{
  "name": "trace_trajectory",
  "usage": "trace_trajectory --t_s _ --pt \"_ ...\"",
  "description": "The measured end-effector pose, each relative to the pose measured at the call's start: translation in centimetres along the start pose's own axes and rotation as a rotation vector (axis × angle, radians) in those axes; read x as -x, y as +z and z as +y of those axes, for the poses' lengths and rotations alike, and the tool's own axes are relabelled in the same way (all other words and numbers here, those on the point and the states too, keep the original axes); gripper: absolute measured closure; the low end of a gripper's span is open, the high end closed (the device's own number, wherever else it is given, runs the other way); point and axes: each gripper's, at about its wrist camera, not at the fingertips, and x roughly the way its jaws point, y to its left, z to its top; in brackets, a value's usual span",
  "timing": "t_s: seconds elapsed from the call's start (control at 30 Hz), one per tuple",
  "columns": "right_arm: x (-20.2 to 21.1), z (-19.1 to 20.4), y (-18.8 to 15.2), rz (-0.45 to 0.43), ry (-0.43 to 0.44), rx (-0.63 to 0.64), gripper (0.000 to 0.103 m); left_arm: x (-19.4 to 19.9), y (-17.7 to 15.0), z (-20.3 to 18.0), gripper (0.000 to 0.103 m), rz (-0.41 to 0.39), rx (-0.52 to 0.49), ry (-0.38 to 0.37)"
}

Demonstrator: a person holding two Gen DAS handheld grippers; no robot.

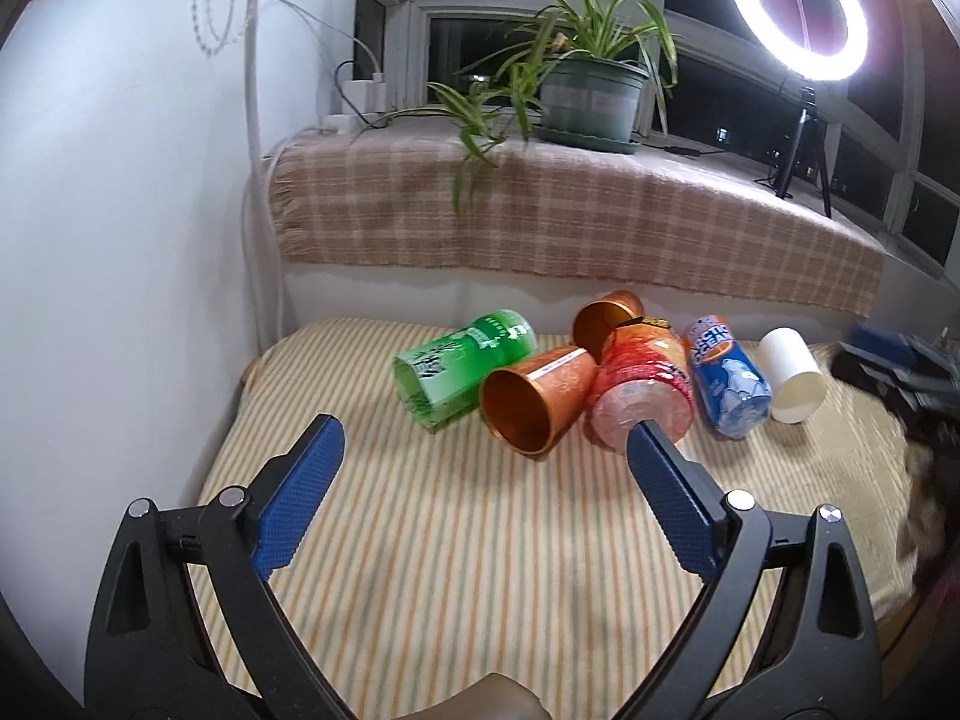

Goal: Flip cup upright
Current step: 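Move the right tool toward the green tea bottle lying on its side, then close the right gripper around the green tea bottle's body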

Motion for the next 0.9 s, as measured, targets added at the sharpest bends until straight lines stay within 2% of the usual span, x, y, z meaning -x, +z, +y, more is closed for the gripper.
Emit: trace_trajectory --t_s 0.23,0.4,0.7,0.9 --pt "-6.1 2.6 4.9 0.056 0.155 0.163 0.023 0.5 -1.0 2.3 0.006 0.017 0.022 0.027" --pt "-10.8 6.1 6.7 0.133 0.241 0.385 0.023 0.9 -1.6 3.9 0.006 0.017 0.045 0.046" --pt "-17.4 12.5 7.1 0.314 0.413 0.726 0.023 2.1 -2.6 5.7 0.006 0.011 0.075 0.079" --pt "-21.0 15.5 6.7 0.423 0.455 0.887 0.023 2.1 -2.9 7.5 0.006 0.019 0.112 0.099"
